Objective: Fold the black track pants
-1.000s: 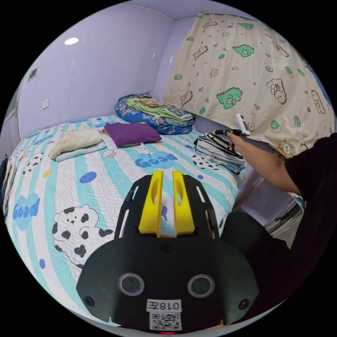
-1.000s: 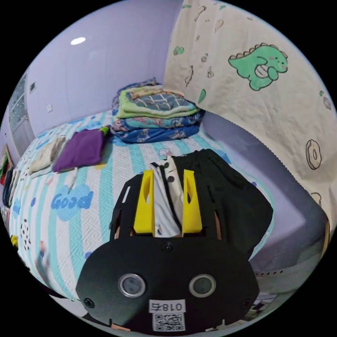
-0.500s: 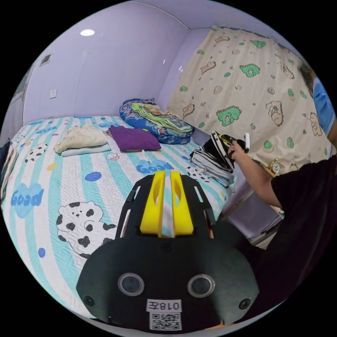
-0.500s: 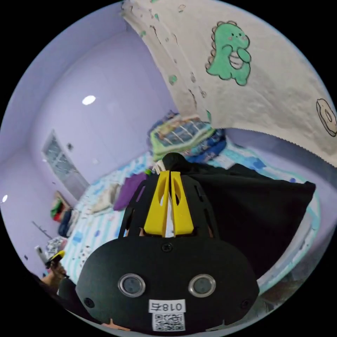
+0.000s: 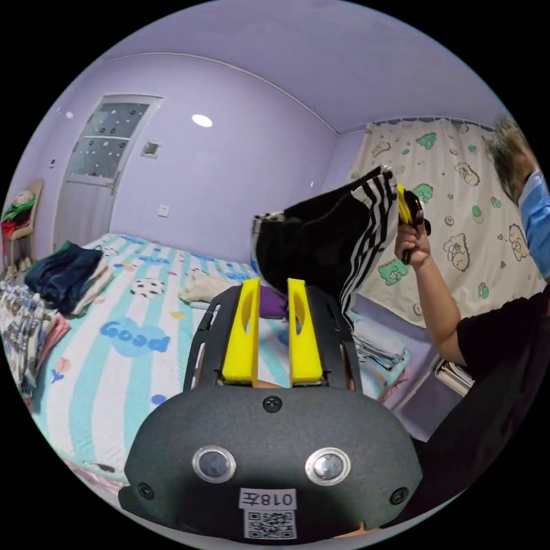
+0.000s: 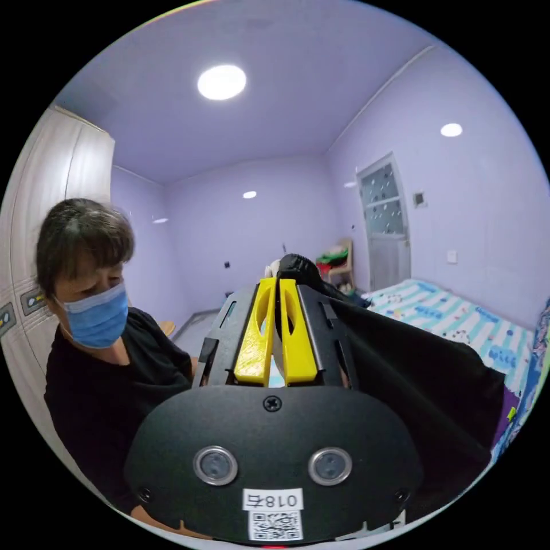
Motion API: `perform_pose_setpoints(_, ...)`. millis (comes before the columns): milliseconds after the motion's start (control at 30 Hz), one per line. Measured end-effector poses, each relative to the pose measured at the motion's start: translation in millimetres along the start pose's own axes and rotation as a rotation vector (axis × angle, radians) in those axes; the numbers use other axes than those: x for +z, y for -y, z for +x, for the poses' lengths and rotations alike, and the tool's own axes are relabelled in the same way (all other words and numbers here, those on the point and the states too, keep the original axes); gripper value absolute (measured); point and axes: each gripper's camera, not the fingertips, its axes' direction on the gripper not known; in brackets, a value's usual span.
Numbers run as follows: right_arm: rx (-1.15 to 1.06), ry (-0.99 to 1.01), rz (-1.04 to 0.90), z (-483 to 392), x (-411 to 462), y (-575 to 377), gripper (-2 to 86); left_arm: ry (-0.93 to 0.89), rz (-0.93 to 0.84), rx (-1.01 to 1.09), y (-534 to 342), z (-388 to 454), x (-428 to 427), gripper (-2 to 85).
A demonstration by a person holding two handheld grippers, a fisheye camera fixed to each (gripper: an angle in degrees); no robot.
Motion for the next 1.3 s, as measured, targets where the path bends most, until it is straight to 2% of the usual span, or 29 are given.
perform_pose_setpoints(33,0.037,-0.006,-0.086,7.1,35.8,-3.6,4.6,0.011,-0.004,-0.020,-2.6,-8.5,-8.0,9.8)
perform_pose_setpoints(133,0.144,-0.020,-0.147,29.0,83.6,-38.2,7.7,0.111,-0.075,-0.110,-29.0,-53.5,-35.6,12.3)
perform_pose_setpoints(200,0.221,-0.062,-0.128,42.8,86.5,-70.4,7.8,0.160,-0.188,-0.237,-61.9,-92.5,-43.1,13.5)
perform_pose_setpoints(267,0.331,-0.117,-0.086,58.2,75.6,-110.7,7.8,0.173,-0.227,-0.322,-86.7,-112.8,-49.4,13.9)
perform_pose_setpoints(367,0.564,-0.210,-0.020,83.1,46.5,-186.9,7.8,0.237,-0.289,-0.333,-110.4,-121.5,-51.5,14.2)
perform_pose_setpoints(433,0.701,-0.311,-0.045,94.6,30.8,-239.5,8.1,0.294,-0.357,-0.261,-114.4,-117.0,-45.7,14.2)
perform_pose_setpoints(533,0.803,-0.407,-0.097,103.2,19.3,-283.9,8.5,0.331,-0.477,0.015,-114.4,-89.6,-28.3,14.1)
perform_pose_setpoints(600,0.841,-0.421,-0.106,108.1,15.0,-299.3,8.5,0.346,-0.591,0.260,-116.7,-64.1,-3.3,14.6)
perform_pose_setpoints(700,0.880,-0.422,-0.105,118.1,12.0,-311.1,8.2,0.351,-0.744,0.493,-124.9,-45.5,41.3,15.9)
perform_pose_setpoints(800,0.909,-0.411,-0.087,130.7,10.2,-313.1,7.5,0.289,-0.898,0.690,-142.1,-33.9,87.5,16.5)
perform_pose_setpoints(900,0.925,-0.397,-0.063,142.8,6.9,-311.0,6.6,0.305,-1.034,0.841,-165.4,-34.7,119.8,16.4)
perform_pose_setpoints(1033,0.935,-0.400,-0.063,160.5,1.5,-306.3,6.0,0.337,-1.082,0.868,-170.0,-47.5,135.8,13.6)
perform_pose_setpoints(1167,0.943,-0.404,-0.056,178.4,-3.6,-301.2,5.8,0.327,-1.154,0.934,-175.3,-52.6,143.8,6.6)
perform_pose_setpoints(1200,0.944,-0.404,-0.051,184.7,-5.3,-299.4,5.7,0.341,-1.134,0.963,-175.4,-51.5,141.3,2.9)
perform_pose_setpoints(1300,0.952,-0.404,-0.028,200.8,-9.4,-295.4,5.6,0.366,-1.038,0.919,-162.8,-51.2,123.8,0.6)
